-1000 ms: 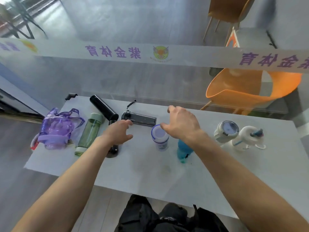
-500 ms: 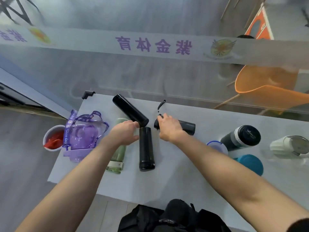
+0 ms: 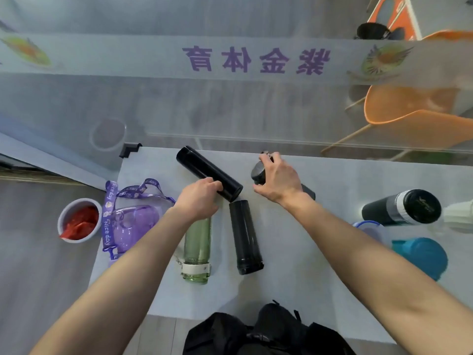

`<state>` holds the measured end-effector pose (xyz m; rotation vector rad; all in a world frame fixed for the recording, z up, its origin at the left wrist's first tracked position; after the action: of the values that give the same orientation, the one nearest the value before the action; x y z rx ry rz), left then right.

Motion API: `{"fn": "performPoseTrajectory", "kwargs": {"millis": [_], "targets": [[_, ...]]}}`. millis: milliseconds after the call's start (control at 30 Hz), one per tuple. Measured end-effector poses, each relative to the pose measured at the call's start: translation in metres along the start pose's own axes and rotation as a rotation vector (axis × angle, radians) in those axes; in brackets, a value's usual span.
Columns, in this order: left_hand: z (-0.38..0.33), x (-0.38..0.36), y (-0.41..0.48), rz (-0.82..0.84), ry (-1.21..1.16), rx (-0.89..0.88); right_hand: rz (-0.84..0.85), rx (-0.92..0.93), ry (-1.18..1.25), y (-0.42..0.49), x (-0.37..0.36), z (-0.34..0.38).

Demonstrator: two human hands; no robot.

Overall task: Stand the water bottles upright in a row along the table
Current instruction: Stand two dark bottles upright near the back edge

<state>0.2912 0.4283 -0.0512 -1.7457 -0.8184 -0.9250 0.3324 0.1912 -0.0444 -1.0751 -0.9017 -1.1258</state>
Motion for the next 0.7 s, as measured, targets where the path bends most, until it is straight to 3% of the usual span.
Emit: {"fn": "performPoseTrajectory", "kwargs": {"millis": [100, 233, 500, 600, 700], "targets": [[-0.01, 0.007, 0.013, -0.077, -0.005, -0.064, -0.186, -0.112, 0.273, -0.019, 0.034, -0.01], [-0.023, 0.008, 0.024, -0.054, 0.009, -0.17, -0.306, -0.183, 0.392, -0.044, 0.051, -0.023], [-0.059, -0.039, 0.0, -0.146, 0.21, -0.591, -0.301, -0.324, 0.361, -0.066, 0.037, -0.047], [-0.069, -0.058, -0.014, -0.048, 0.324, -0.73, -0.271, -0.324, 0.302, -0.068, 0.038, -0.048], [-0.072, -0.073, -0.02, 0.043, 0.456, -0.759, -0.257, -0.33, 0.286, -0.068, 0.038, -0.045]]}}
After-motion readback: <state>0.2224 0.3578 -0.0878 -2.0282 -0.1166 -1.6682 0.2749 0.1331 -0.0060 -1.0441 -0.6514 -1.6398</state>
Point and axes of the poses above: each hand's wrist, its own y-axis towards the middle knuckle, its own x-axis out of the back of the hand, z = x × y, the point moved 2 cm from there along y, towards the middle knuckle, and after that the axes turned 6 degrees about -x, right-handed, at the moved point
